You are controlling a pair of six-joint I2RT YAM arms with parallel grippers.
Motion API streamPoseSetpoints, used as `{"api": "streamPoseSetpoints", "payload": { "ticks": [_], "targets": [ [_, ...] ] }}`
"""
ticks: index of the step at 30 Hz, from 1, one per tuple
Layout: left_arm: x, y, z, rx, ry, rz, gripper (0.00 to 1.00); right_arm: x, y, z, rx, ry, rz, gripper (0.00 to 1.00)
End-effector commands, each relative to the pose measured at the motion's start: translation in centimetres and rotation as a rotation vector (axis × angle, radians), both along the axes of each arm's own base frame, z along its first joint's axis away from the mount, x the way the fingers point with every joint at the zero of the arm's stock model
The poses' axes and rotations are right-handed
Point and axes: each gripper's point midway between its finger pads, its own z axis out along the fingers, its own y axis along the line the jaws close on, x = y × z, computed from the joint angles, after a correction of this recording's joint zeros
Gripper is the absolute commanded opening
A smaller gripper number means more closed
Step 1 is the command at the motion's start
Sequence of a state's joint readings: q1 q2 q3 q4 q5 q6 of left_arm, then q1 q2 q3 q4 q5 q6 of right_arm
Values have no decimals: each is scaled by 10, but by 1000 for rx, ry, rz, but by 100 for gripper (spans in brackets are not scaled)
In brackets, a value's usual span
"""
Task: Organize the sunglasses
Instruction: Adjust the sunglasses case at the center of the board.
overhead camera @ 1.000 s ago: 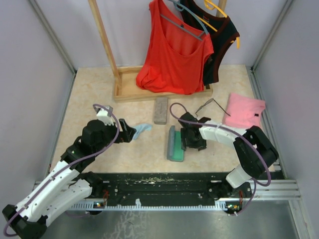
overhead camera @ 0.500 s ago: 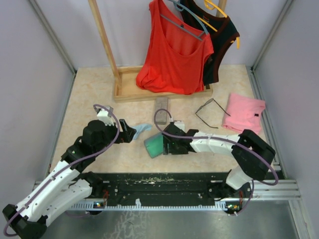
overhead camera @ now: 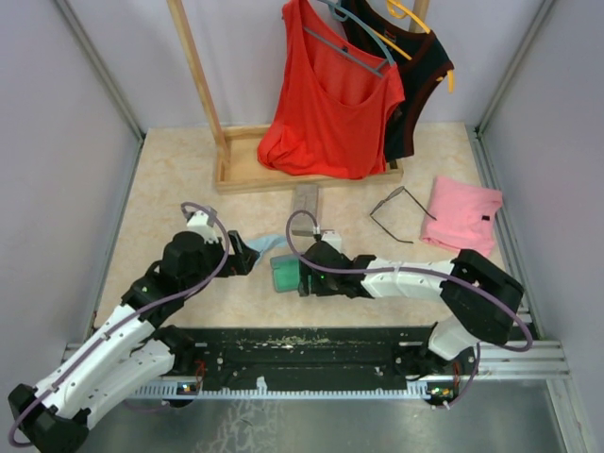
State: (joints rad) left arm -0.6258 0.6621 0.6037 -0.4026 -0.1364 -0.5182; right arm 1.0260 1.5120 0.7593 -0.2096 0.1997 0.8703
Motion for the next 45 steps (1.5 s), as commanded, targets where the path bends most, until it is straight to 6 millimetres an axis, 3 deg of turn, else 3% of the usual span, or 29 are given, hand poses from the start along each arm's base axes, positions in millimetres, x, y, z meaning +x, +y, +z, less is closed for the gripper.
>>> {"api": "streamPoseSetpoints", "payload": {
  "ticks": [1,3,5,11,14,17,29,40,45],
  "targets": [
    [-7,-10,-15,-37,46,-38,97,-14,12,16,64,-28,174,71],
    [-12,-14,-18,-46,58,-58,95,-25,15,20,87,-22,264,70],
    [-20,-19,-22,-67,71,-77,93,-25,4,24,68,-47,258,70],
    [-49,-43,-60,-43,127,-109,89,1,-43,50,37,-195,63,62],
    [-50,-54,-74,-16,141,-111,88,21,-63,51,71,-205,-23,52],
    [-44,-60,-82,-14,136,-100,85,38,-69,52,130,-219,-30,49],
    [-39,-71,-111,-3,174,-86,78,68,-58,29,111,-209,8,40],
    [-33,-53,-95,12,110,-30,75,73,-44,12,121,-164,33,33],
    [-31,-49,-89,11,93,-13,75,71,-47,7,95,-123,7,26]
  ]
}}
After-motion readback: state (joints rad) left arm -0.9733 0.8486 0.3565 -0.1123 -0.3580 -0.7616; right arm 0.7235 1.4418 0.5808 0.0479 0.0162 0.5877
